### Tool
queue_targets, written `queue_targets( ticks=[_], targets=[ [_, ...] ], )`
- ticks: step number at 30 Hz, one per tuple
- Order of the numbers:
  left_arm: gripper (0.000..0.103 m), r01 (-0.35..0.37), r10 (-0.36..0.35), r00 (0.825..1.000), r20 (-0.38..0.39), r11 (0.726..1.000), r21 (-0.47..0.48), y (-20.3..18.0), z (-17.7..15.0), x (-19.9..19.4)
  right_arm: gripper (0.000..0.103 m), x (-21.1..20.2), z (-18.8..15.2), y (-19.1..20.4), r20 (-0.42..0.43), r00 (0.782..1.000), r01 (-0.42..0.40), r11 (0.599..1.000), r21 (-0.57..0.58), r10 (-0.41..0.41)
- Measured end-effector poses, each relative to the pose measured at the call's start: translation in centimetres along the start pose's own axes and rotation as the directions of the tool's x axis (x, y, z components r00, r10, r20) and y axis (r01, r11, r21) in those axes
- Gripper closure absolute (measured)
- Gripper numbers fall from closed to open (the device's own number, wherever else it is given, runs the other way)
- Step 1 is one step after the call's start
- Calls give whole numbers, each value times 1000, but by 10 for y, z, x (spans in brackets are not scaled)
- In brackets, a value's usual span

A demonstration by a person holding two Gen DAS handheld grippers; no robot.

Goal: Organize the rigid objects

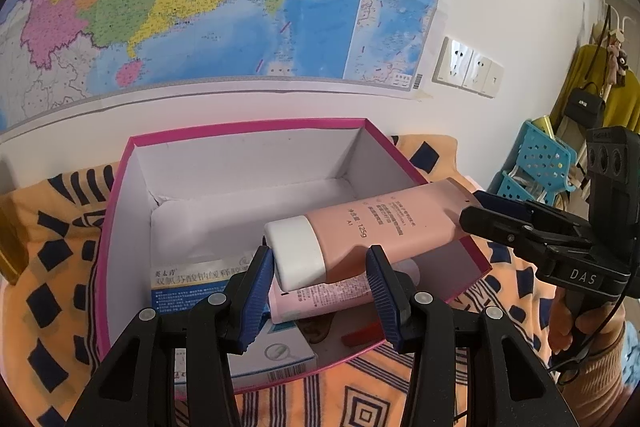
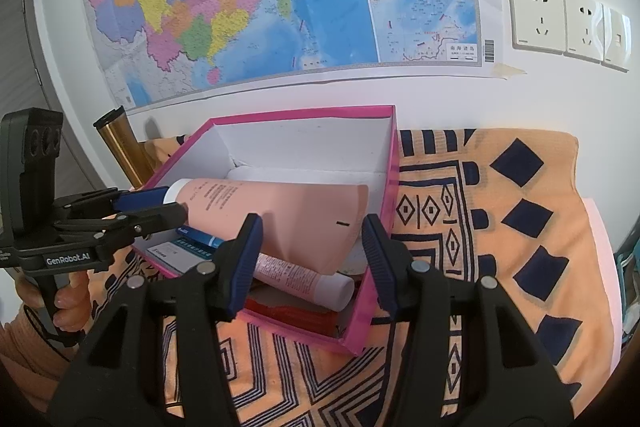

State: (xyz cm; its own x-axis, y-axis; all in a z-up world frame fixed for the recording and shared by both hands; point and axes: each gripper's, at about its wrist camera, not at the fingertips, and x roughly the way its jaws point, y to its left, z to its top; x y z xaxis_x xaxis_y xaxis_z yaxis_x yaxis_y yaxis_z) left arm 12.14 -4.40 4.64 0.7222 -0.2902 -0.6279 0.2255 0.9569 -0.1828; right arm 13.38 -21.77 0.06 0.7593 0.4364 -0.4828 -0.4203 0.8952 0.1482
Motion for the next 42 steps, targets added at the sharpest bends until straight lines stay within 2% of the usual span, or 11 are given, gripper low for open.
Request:
queue_targets(
  ticks=[42],
  targets=[
    [55, -40, 41, 998, -42, 999, 14, 10, 14, 30, 49, 32, 12, -8, -65, 998, 26, 1000, -14, -27]
  ],
)
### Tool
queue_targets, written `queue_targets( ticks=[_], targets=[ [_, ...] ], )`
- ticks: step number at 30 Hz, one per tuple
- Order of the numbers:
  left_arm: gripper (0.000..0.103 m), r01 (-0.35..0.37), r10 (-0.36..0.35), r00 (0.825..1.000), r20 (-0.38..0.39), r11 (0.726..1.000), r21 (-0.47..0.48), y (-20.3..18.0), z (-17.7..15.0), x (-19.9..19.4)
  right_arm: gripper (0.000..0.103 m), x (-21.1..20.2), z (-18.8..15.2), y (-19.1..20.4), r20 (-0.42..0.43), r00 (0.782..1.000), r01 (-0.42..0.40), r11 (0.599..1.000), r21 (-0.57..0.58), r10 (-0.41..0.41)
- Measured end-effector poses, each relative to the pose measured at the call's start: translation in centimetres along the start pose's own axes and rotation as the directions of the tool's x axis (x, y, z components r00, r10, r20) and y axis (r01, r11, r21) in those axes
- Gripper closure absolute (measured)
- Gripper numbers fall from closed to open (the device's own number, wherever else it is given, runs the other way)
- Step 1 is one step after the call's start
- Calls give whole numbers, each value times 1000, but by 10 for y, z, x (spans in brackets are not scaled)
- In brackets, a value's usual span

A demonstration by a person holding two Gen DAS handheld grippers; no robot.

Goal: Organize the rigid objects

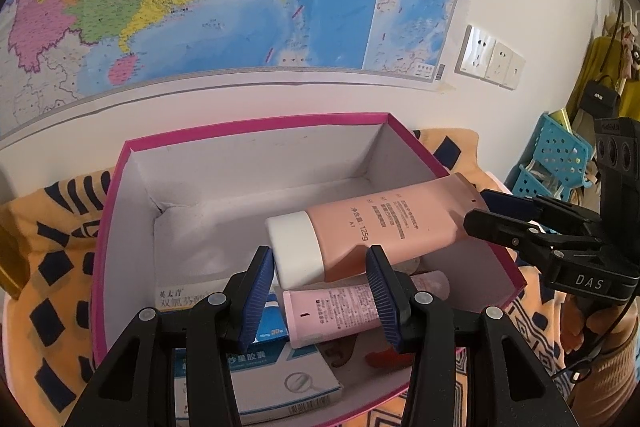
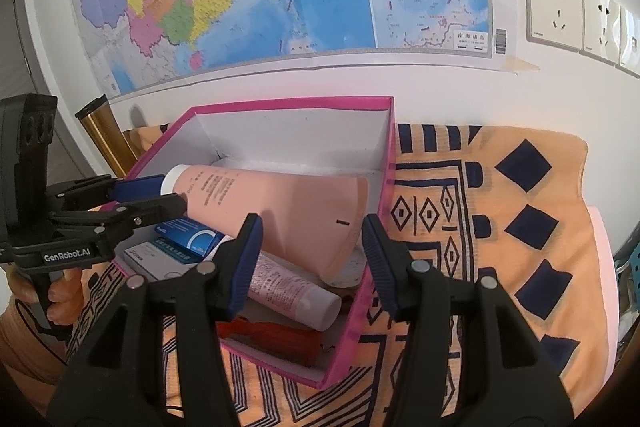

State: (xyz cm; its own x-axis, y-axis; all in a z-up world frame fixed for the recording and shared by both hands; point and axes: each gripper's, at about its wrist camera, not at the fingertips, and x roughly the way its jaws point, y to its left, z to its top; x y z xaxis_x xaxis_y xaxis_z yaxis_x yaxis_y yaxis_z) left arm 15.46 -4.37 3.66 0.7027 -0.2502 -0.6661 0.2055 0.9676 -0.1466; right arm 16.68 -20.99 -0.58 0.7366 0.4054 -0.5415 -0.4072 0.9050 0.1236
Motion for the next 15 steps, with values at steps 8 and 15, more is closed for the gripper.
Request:
queue_targets(
  ticks=[8, 15],
  targets=[
    [55, -6, 6, 1000, -8, 1000, 0, 2, 4, 7, 49, 5, 2, -1, -10, 1000, 0, 1000, 0, 0],
    [55, -13, 13, 1000, -16, 1000, -9, 6, 4, 11, 49, 8, 5, 0, -15, 1000, 6, 1000, -11, -6]
  ],
)
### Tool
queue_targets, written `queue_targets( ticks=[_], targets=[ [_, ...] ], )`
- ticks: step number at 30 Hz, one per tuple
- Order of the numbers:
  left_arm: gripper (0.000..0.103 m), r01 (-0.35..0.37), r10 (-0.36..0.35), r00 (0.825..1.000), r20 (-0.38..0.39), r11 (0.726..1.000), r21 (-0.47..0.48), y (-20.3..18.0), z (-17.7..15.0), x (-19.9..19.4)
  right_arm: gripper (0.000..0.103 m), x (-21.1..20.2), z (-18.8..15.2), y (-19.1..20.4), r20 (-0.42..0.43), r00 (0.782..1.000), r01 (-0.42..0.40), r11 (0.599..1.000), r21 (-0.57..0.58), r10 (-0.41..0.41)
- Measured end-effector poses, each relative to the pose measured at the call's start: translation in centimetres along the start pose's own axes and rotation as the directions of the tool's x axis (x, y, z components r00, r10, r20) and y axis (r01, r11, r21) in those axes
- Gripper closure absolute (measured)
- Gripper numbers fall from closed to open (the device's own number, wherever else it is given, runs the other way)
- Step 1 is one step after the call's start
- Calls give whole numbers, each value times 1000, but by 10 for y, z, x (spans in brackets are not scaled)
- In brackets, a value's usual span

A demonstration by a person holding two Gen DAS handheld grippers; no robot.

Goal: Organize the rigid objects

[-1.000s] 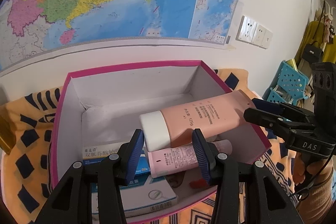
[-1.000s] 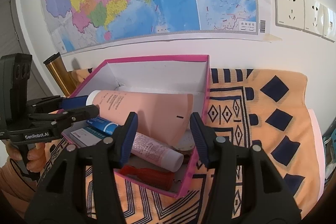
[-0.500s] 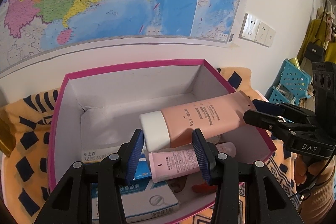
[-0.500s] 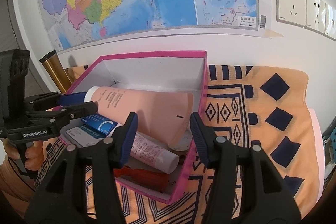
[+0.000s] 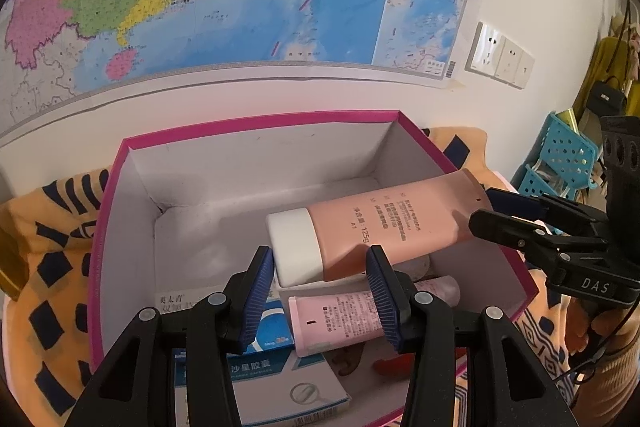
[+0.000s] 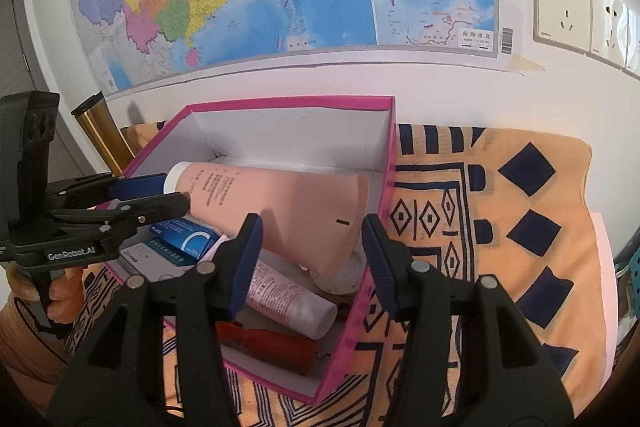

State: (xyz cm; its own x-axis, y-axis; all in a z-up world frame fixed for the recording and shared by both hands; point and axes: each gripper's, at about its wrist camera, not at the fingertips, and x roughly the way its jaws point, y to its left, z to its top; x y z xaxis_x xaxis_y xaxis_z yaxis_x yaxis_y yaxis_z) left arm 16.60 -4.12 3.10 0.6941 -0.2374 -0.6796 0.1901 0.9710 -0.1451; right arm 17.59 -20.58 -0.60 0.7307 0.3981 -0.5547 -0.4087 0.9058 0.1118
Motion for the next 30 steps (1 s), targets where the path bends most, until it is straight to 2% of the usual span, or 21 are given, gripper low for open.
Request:
queue_targets(
  ticks=[16, 25, 30],
  targets=[
    [55, -21, 21, 1000, -12, 1000, -6, 4, 7, 8, 49, 10, 6, 3, -25, 999, 24, 1000, -15, -24],
    [55, -24, 21, 997, -77, 999, -34, 10, 8, 25, 47, 20, 10, 11, -50, 997, 54, 997, -47, -57],
    [55, -35, 34, 996, -84, 999, -10, 3, 8, 27, 47, 23, 13, 25, -38, 995, 84, 992, -93, -88]
  ],
)
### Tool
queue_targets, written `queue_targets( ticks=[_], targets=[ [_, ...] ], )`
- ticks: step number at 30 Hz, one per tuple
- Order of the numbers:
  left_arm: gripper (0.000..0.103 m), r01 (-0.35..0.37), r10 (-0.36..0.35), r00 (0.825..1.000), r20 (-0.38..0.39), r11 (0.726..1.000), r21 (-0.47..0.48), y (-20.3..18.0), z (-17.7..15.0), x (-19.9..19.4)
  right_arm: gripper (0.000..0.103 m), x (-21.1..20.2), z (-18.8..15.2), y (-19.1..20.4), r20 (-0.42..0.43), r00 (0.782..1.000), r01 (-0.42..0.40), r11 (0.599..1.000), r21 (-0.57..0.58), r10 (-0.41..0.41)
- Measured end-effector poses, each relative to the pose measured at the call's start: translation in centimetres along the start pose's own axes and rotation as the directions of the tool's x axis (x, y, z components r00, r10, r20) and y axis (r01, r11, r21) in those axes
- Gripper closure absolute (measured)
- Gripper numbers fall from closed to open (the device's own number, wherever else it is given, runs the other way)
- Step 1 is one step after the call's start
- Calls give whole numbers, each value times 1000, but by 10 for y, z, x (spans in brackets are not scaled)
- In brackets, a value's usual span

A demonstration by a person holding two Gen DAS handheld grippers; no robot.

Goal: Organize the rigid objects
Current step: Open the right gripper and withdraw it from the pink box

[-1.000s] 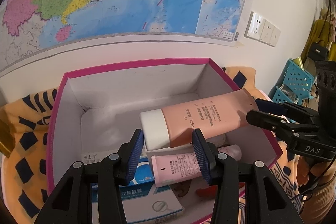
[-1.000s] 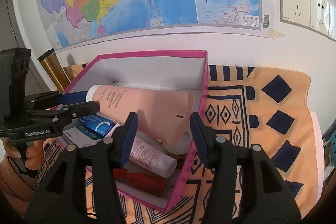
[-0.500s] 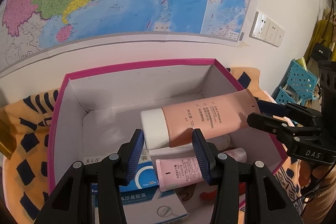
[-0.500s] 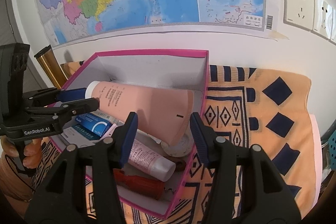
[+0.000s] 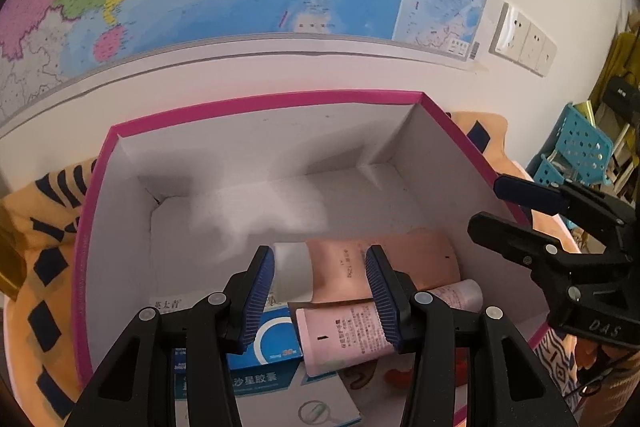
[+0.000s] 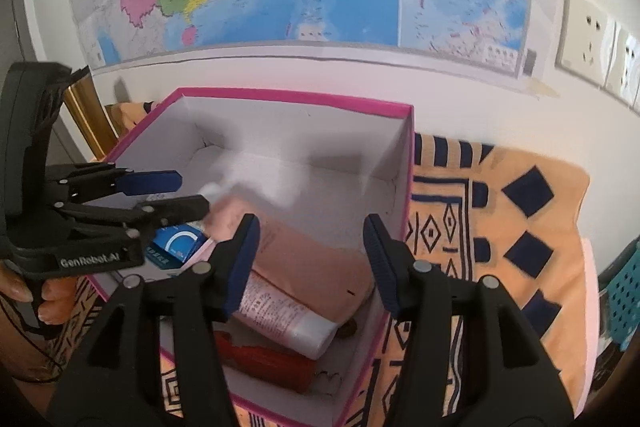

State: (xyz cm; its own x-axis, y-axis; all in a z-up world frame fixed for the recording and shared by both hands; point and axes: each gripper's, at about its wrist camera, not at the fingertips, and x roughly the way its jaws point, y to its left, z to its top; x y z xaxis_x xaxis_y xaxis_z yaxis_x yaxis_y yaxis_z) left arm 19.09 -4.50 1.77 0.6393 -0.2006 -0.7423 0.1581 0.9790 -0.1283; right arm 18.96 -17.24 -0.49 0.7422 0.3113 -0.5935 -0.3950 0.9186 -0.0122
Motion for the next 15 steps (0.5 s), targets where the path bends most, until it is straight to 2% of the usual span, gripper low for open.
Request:
queue_targets(
  ticks=[3, 6, 8, 9, 11, 13, 14, 15],
  targets=[
    [55, 9, -9, 1000, 18, 1000, 2, 0, -3, -6, 47, -2, -2, 3, 6, 1000, -10, 1000, -4, 10],
    [50, 16, -16, 998, 54, 1000, -4, 1, -8, -18, 47, -8, -8, 4, 12, 1000, -21, 1000, 1, 21],
    [34, 18, -18, 995, 95, 1000, 0, 0, -14, -29, 45, -15, -13, 5, 22, 999, -40, 999, 12, 39],
    [31, 9, -10, 992, 126, 1000, 3, -1, -18, -38, 42, -22, -17, 6, 38, 998, -55, 998, 16, 54],
    [18, -10, 7, 984, 178, 1000, 13, -3, -26, -54, 38, -32, -24, 11, 64, 996, -63, 998, 10, 62],
    [9, -30, 27, 973, 231, 1000, 10, -2, -37, -73, 31, -45, -32, 19, 98, 992, -84, 996, 1, 84],
    [0, -35, 33, 968, 249, 999, 7, -1, -43, -80, 28, -49, -36, 23, 110, 990, -92, 996, -3, 92],
    [0, -41, 39, 964, 263, 999, 3, -1, -47, -85, 23, -55, -42, 28, 127, 987, -93, 996, -10, 93]
  ],
)
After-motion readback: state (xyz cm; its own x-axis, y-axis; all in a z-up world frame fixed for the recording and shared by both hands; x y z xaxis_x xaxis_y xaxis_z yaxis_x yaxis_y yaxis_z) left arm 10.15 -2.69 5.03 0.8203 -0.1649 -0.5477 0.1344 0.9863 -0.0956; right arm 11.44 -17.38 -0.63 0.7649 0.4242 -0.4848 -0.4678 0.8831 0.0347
